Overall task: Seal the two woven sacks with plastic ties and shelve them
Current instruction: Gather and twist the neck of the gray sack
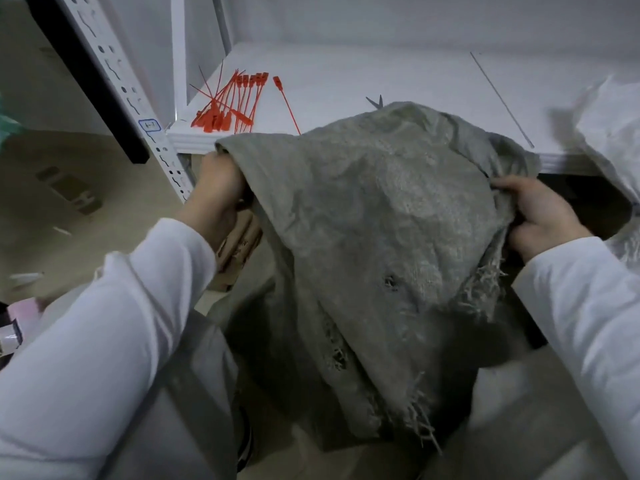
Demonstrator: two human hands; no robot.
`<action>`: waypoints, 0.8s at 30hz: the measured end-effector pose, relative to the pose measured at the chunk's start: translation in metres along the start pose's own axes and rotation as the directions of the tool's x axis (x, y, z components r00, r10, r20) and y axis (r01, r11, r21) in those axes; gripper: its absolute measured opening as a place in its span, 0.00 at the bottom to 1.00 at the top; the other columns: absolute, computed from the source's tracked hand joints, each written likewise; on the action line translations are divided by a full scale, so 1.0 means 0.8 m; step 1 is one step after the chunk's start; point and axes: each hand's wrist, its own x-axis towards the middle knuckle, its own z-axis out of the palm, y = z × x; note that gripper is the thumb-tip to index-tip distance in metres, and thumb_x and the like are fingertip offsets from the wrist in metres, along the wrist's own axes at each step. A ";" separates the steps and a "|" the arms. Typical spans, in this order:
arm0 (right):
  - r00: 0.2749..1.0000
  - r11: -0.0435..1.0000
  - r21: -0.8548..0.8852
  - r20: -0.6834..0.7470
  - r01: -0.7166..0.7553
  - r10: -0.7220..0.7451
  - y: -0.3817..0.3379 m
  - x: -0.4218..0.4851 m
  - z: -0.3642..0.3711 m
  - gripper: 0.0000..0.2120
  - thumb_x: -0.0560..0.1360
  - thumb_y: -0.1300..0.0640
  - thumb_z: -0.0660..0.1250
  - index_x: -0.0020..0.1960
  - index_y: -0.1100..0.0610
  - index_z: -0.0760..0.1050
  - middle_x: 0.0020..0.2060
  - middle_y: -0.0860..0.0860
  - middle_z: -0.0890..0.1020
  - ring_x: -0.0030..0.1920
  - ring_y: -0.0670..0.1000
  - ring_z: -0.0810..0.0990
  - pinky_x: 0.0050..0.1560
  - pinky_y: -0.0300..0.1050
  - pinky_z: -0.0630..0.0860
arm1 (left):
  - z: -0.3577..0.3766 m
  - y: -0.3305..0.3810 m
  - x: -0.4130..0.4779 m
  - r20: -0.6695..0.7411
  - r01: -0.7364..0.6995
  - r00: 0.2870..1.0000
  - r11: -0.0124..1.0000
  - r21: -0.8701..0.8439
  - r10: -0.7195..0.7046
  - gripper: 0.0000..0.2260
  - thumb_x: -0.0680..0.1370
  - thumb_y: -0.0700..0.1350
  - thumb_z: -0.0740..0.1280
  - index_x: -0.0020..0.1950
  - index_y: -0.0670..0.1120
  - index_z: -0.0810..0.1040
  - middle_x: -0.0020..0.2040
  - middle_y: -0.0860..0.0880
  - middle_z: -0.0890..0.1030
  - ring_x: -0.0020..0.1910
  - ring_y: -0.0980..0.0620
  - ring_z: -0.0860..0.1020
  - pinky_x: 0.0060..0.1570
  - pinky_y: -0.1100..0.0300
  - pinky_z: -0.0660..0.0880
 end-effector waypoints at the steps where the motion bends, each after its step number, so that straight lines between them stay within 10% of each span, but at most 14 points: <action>1: 0.999 1.000 -0.002 -0.051 0.015 -0.015 0.001 0.005 -0.005 0.26 0.61 0.62 0.73 0.59 0.57 0.79 0.49 0.56 0.85 0.45 0.55 0.86 0.39 0.54 0.82 | -0.002 -0.003 0.001 0.031 -0.011 0.999 0.998 0.062 0.009 0.08 0.81 0.45 0.58 0.49 0.46 0.75 0.41 0.45 0.78 0.37 0.49 0.73 0.39 0.57 0.72; 6: 0.996 0.995 0.021 0.011 0.093 -0.094 0.012 -0.008 0.016 0.23 0.67 0.61 0.70 0.61 0.62 0.77 0.53 0.58 0.83 0.51 0.56 0.84 0.51 0.57 0.81 | 0.009 -0.011 -0.017 0.374 -0.323 0.909 0.878 0.353 0.184 0.06 0.79 0.41 0.64 0.54 0.47 0.78 0.46 0.48 0.81 0.44 0.51 0.78 0.40 0.62 0.74; 9: 0.965 0.998 -0.006 0.258 0.056 -0.053 0.017 -0.034 0.038 0.09 0.76 0.65 0.62 0.54 0.63 0.78 0.44 0.57 0.84 0.44 0.54 0.84 0.44 0.46 0.82 | 0.024 -0.024 -0.029 0.573 -0.505 0.793 0.749 0.428 0.207 0.39 0.71 0.48 0.75 0.77 0.48 0.59 0.59 0.51 0.77 0.58 0.52 0.76 0.56 0.58 0.73; 13: 0.862 0.978 -0.154 0.506 0.140 -0.044 0.033 -0.070 0.066 0.14 0.76 0.72 0.58 0.58 0.63 0.77 0.46 0.55 0.85 0.47 0.53 0.84 0.48 0.47 0.82 | 0.045 -0.051 -0.040 0.592 -0.744 0.666 0.460 0.485 0.453 0.53 0.65 0.63 0.72 0.80 0.49 0.44 0.78 0.46 0.55 0.76 0.45 0.59 0.71 0.42 0.63; 15: 0.790 0.967 -0.210 0.613 0.144 0.015 0.041 -0.080 0.070 0.14 0.77 0.72 0.58 0.57 0.61 0.77 0.46 0.53 0.86 0.46 0.50 0.85 0.45 0.43 0.82 | 0.054 -0.051 -0.046 0.571 -0.785 0.615 0.358 0.506 0.543 0.49 0.67 0.62 0.70 0.79 0.46 0.49 0.77 0.45 0.61 0.74 0.43 0.62 0.70 0.42 0.63; 19: 0.723 0.989 -0.119 0.691 0.091 0.016 0.033 -0.083 0.069 0.11 0.70 0.63 0.66 0.52 0.60 0.79 0.42 0.53 0.86 0.42 0.49 0.85 0.42 0.42 0.81 | 0.055 -0.046 -0.043 0.540 -0.775 0.620 0.551 0.308 0.570 0.21 0.74 0.49 0.67 0.66 0.44 0.74 0.57 0.49 0.82 0.56 0.49 0.80 0.55 0.51 0.76; 24: 0.884 0.996 0.063 0.459 0.068 -0.089 0.005 -0.046 0.046 0.17 0.70 0.51 0.69 0.57 0.54 0.77 0.45 0.50 0.82 0.42 0.50 0.82 0.45 0.43 0.79 | 0.036 -0.038 -0.010 0.238 -0.138 0.957 0.982 -0.127 0.165 0.12 0.81 0.43 0.62 0.57 0.35 0.78 0.48 0.40 0.82 0.44 0.47 0.77 0.41 0.52 0.73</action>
